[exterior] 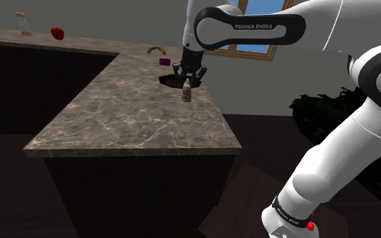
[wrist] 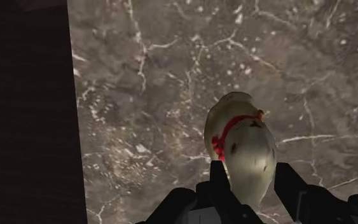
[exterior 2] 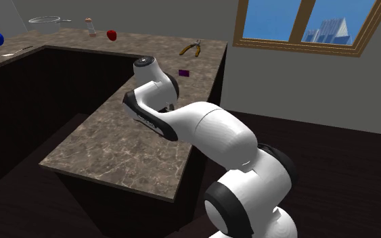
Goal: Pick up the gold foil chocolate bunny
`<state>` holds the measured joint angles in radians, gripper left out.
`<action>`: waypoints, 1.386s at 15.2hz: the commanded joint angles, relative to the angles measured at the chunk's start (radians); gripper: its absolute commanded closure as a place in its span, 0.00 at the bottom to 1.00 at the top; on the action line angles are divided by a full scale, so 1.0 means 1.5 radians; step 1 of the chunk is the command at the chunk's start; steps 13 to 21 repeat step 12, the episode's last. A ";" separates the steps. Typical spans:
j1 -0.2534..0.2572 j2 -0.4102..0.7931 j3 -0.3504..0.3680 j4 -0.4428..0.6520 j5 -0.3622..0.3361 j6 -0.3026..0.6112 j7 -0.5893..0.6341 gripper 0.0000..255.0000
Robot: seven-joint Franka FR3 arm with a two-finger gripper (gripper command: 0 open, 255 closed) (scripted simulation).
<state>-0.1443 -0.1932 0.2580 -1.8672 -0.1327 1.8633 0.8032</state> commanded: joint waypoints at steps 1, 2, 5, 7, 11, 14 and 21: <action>0.000 0.004 0.000 0.024 0.000 -0.020 -0.003 1.00; 0.000 0.005 0.000 0.034 0.000 -0.029 -0.004 1.00; -0.001 0.011 0.001 0.067 -0.001 -0.056 -0.007 1.00; -0.001 0.016 0.002 0.090 -0.002 -0.075 -0.009 1.00; -0.001 0.024 0.003 0.128 -0.003 -0.104 -0.011 1.00; -0.001 0.024 0.003 0.128 -0.003 -0.104 -0.011 1.00; -0.001 0.024 0.003 0.128 -0.003 -0.104 -0.011 1.00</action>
